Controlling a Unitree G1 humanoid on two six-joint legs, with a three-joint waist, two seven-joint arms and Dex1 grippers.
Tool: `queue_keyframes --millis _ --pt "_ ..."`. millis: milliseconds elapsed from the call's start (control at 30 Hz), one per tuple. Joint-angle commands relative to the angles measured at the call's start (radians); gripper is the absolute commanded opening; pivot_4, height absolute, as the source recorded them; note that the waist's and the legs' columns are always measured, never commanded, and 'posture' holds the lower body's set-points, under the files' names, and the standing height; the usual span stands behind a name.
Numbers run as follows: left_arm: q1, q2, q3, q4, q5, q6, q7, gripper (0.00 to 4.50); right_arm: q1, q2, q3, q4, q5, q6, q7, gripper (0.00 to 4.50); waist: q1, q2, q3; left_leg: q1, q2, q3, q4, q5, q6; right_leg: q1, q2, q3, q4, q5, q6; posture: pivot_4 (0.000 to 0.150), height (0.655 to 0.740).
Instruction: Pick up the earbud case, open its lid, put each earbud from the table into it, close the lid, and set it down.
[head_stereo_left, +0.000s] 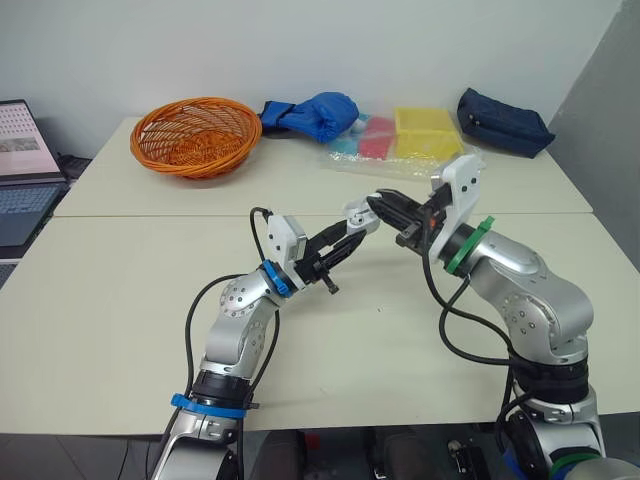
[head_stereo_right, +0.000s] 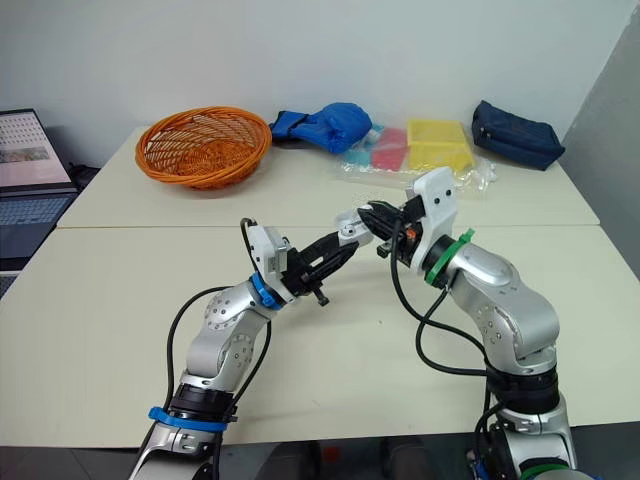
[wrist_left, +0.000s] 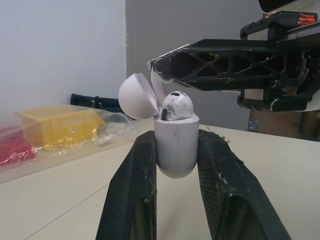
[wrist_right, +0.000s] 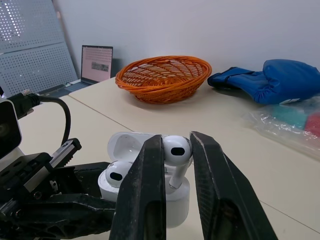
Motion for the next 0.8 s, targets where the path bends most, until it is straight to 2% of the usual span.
queue_keyframes --millis 33,267,467,667,800 --pt "-0.011 -0.007 0.013 -0.029 -0.018 -0.022 -0.004 0.77 0.007 -0.026 0.005 -0.020 -0.001 -0.020 0.017 0.38 0.000 0.000 0.000 0.000 0.000 0.000 0.000 0.000 0.000 0.000 0.000 0.000 0.000 0.000 0.000 0.150 0.7400" --pt "-0.011 -0.008 0.012 -0.026 -0.016 -0.028 -0.006 0.77 0.029 -0.045 0.025 -0.031 0.004 -0.027 0.027 0.38 0.000 0.000 0.000 0.000 0.000 0.000 0.000 0.000 0.000 0.000 0.000 0.000 0.000 0.000 0.000 0.150 0.7400" --pt "-0.012 -0.007 0.012 -0.025 -0.014 -0.031 -0.007 0.77 0.010 -0.034 -0.001 -0.017 0.031 -0.032 0.025 2.40 0.000 0.000 0.000 0.000 0.000 0.000 0.000 0.000 0.000 0.000 0.000 0.000 0.000 0.000 0.000 0.150 0.7400" --pt "-0.014 -0.006 0.012 -0.023 -0.015 -0.032 -0.008 0.77 -0.016 0.009 -0.124 -0.019 0.193 0.015 0.016 2.40 0.000 0.000 0.000 0.000 0.000 0.000 0.000 0.000 0.000 0.000 0.000 0.000 0.000 0.000 0.000 0.150 0.7400" --pt "-0.016 -0.004 0.009 -0.021 -0.015 -0.035 -0.014 0.77 -0.053 -0.040 -0.275 0.001 0.469 0.169 0.002 2.40 0.000 0.000 0.000 0.000 0.001 0.000 0.000 0.000 0.000 0.000 0.000 0.000 0.000 0.000 0.000 0.150 0.7400"
